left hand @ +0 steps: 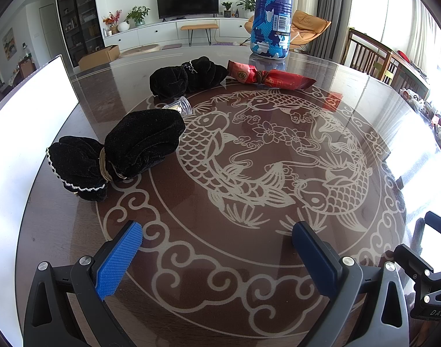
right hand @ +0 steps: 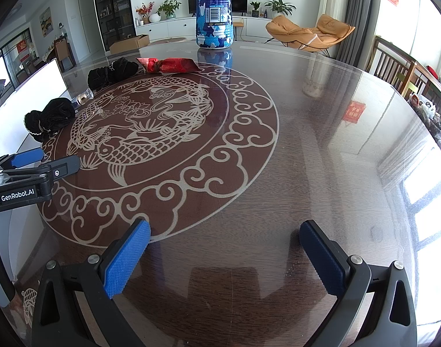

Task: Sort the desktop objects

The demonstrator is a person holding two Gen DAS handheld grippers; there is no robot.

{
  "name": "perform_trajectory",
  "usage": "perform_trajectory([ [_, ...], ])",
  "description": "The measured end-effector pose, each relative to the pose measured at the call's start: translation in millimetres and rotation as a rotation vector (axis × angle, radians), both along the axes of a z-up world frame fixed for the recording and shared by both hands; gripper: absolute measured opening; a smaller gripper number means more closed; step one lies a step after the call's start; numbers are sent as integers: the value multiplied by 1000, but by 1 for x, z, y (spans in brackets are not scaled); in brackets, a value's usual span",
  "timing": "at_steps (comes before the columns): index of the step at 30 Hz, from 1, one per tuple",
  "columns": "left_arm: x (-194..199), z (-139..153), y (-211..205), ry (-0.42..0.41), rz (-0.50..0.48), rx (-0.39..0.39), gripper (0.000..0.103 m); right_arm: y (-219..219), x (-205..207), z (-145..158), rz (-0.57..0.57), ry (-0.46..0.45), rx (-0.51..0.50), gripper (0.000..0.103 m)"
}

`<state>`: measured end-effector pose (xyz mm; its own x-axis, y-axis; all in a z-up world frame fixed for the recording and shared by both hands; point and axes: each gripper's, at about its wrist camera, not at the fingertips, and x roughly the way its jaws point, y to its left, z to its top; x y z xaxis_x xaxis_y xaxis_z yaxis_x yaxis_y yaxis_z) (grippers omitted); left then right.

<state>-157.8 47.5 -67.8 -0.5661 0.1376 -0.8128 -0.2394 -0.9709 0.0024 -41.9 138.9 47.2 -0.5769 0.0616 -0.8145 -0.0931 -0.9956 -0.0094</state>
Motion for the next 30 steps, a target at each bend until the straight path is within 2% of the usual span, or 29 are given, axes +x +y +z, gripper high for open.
perform_trajectory([
  [24, 0, 0, 0, 0, 0, 0, 103, 0, 0, 0, 0, 0, 0, 103],
  [30, 17, 1, -10, -30, -72, -11, 103, 0, 0, 0, 0, 0, 0, 103],
])
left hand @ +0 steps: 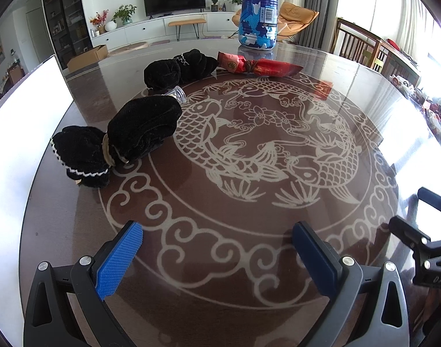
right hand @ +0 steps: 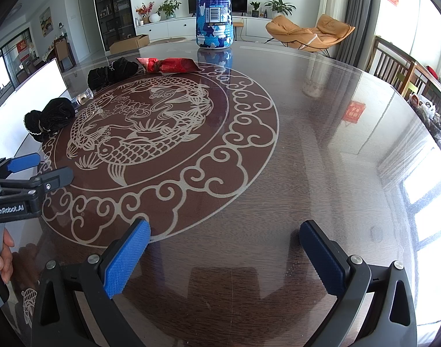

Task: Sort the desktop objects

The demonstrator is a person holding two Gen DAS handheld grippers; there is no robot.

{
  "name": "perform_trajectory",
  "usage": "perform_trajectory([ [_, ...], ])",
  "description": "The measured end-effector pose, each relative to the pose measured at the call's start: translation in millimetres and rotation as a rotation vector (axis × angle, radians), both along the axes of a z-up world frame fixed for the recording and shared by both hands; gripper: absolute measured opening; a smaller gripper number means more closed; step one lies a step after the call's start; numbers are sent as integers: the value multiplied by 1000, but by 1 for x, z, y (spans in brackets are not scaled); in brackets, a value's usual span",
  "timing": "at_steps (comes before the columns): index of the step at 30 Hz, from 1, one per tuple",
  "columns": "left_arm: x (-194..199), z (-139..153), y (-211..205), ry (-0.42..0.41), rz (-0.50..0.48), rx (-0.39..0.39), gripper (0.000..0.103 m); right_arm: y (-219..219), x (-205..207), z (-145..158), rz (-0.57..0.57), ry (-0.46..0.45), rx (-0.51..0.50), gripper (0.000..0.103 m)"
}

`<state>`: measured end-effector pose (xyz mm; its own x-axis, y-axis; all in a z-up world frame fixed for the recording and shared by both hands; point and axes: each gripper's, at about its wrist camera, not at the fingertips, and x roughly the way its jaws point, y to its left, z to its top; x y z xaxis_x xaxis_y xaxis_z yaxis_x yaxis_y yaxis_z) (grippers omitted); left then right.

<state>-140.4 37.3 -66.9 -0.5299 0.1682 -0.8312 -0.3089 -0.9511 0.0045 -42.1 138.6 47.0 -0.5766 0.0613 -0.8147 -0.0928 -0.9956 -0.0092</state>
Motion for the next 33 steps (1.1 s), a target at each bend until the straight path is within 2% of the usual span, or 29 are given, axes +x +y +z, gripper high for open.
perform_trajectory([
  [6, 27, 0, -34, 1, -23, 1, 103, 0, 0, 0, 0, 0, 0, 103],
  [11, 22, 1, -54, -12, -10, -5, 103, 0, 0, 0, 0, 0, 0, 103],
  [17, -6, 2, -88, -22, 142, 19, 103, 0, 0, 0, 0, 0, 0, 103],
  [19, 0, 2, -90, -10, 145, 29, 103, 0, 0, 0, 0, 0, 0, 103],
  [21, 7, -1, -85, -3, 132, -10, 103, 0, 0, 0, 0, 0, 0, 103],
  [23, 16, 1, -82, 13, 115, -15, 103, 0, 0, 0, 0, -1, 0, 103],
  [30, 39, 1, -94, 4, 101, -1, 103, 0, -1, 0, -4, -4, 3, 103],
  [33, 45, 0, -97, 15, 106, 2, 103, -13, -25, 1, 4, -47, -12, 103],
])
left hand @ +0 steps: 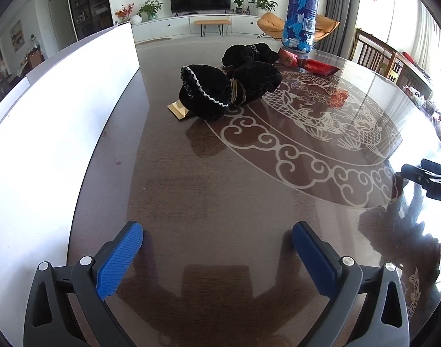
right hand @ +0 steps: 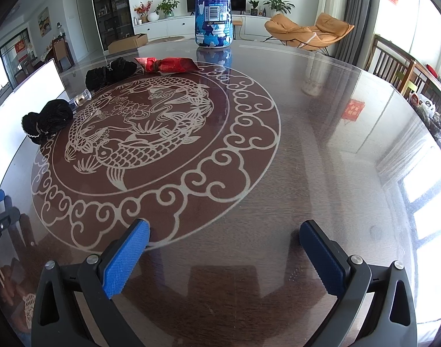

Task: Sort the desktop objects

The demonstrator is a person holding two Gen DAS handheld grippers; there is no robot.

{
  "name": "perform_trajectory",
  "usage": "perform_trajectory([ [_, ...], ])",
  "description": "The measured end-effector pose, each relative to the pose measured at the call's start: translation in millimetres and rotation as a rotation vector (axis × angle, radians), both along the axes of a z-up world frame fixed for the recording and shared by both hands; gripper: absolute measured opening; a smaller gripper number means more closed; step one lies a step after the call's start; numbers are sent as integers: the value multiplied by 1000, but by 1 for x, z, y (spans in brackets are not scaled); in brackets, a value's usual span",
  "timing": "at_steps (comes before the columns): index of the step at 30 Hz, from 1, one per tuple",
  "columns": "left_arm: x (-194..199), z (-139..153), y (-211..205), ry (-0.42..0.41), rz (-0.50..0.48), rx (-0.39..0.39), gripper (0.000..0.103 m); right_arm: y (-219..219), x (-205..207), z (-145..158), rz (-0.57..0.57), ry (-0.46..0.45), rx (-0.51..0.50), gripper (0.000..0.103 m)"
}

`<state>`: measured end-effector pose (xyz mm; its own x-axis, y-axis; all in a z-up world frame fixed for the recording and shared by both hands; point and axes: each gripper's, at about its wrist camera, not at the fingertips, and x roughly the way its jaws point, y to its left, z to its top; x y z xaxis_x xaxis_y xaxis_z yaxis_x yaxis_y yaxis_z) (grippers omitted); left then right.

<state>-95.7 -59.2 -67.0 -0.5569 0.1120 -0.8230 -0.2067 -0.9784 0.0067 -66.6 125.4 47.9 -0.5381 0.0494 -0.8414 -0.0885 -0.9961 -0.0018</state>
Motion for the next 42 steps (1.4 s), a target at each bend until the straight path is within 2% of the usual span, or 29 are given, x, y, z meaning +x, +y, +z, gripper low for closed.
perform_trajectory([
  [2, -2, 0, 2, 11, 4, 2, 103, -26, -32, 8, 81, -12, -103, 103],
  [6, -3, 0, 2, 16, 8, 3, 103, -95, -97, 45, 237, 117, -246, 103],
  [8, -4, 0, 3, 16, 8, 3, 103, -128, -128, 53, 284, 129, -262, 103],
  [11, -3, 0, 2, 16, 8, 5, 103, -173, -161, 38, 378, 39, -221, 103],
  [13, -3, 0, 2, 16, 8, 5, 103, -190, -161, 23, 440, -28, -119, 103],
  [15, -3, 0, 2, 16, 8, 5, 103, -185, -146, 19, 516, -26, -80, 103],
  [18, -4, 0, 2, 15, 9, 4, 103, -148, -116, 15, 549, -41, 19, 103],
  [20, -6, 0, 2, 15, 12, 4, 103, -114, -91, 17, 554, -29, 42, 103],
  [23, -6, 0, 2, 15, 13, 4, 103, -63, -51, 29, 508, 12, -51, 103],
  [26, -7, 1, 1, 15, 13, 4, 103, -46, -31, 26, 460, 13, -172, 103],
  [30, -7, 1, 2, 18, 16, 3, 103, -79, -48, 28, 419, 22, -341, 103],
  [32, -5, 0, 2, 18, 20, 3, 103, -110, -71, 37, 423, 67, -366, 103],
  [35, -3, -1, 1, 19, 20, 4, 103, -167, -108, 52, 501, 97, -299, 103],
  [38, -3, -1, 1, 19, 20, 4, 103, -213, -134, 38, 581, 24, -137, 103],
  [39, -3, -1, 1, 19, 20, 4, 103, -217, -137, 28, 582, -3, -76, 103],
  [40, -3, -1, 1, 19, 20, 4, 103, -213, -139, 20, 576, -27, -58, 102],
  [42, -3, -1, 1, 19, 20, 4, 103, -182, -131, 12, 541, -34, -100, 102],
])
